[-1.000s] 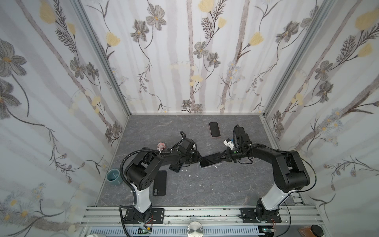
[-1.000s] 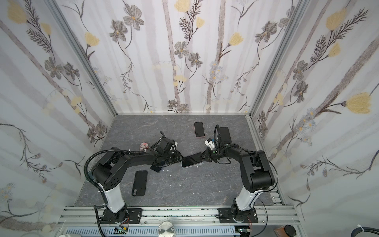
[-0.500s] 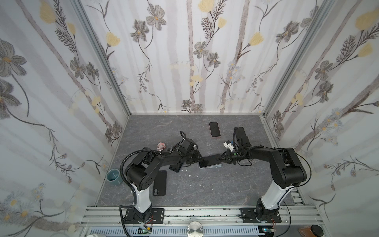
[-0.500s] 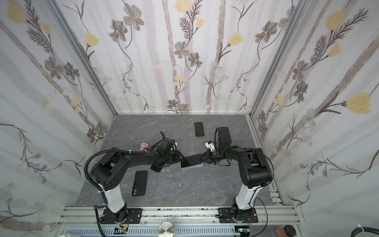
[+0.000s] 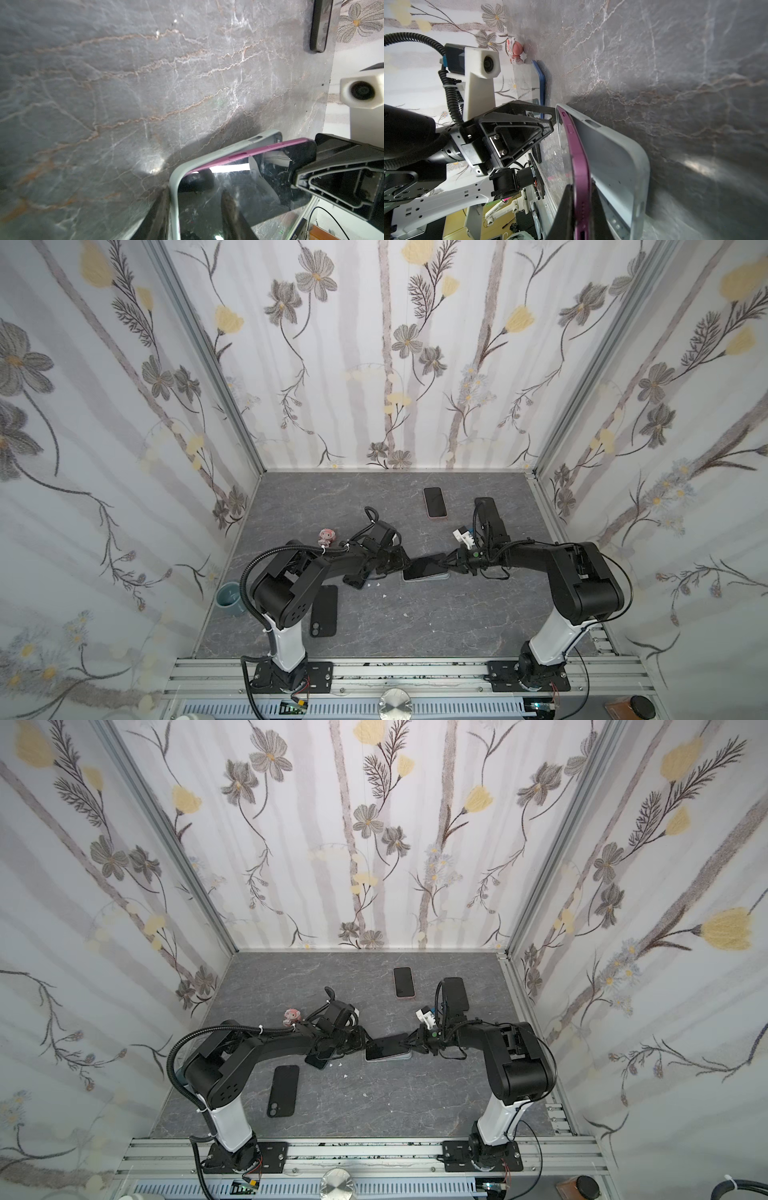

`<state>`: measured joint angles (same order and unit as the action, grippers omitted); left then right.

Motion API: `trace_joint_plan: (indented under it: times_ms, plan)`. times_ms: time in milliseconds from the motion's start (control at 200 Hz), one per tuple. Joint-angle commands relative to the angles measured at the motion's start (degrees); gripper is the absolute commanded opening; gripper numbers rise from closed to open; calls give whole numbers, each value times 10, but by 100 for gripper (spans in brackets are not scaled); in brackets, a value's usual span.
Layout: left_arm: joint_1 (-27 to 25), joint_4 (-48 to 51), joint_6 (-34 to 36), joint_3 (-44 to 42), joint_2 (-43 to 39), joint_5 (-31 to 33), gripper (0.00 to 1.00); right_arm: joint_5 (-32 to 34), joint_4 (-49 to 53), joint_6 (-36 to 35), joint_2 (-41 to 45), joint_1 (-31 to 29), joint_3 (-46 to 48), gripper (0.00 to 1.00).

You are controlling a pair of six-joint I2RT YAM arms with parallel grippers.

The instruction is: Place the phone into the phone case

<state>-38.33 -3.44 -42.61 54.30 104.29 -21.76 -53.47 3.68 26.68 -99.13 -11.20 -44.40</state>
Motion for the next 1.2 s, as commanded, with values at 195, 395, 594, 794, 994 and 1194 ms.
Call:
trace_joint_plan:
  times_ms: [195, 395, 594, 794, 994, 1194]
  plan:
    - [-2, 33, 33, 10, -23, 8, 40, 210, 66, 2, 41, -15, -16, 21]
    - [-1, 37, 37, 16, -23, 4, 40, 250, 111, -9, 55, -31, -39, 35]
    - [6, 41, 44, 16, -37, 8, 40, 276, 143, -11, 74, -36, -60, 48]
    - [17, 45, 52, 5, -57, 13, 41, 299, 181, -13, 99, -35, -85, 57]
    - [22, 64, 68, 5, -71, 5, 41, 306, 196, -8, 128, -34, -87, 59]
    - [18, 67, 74, 7, -50, -26, 39, 283, 201, -22, 111, -32, -76, 46]
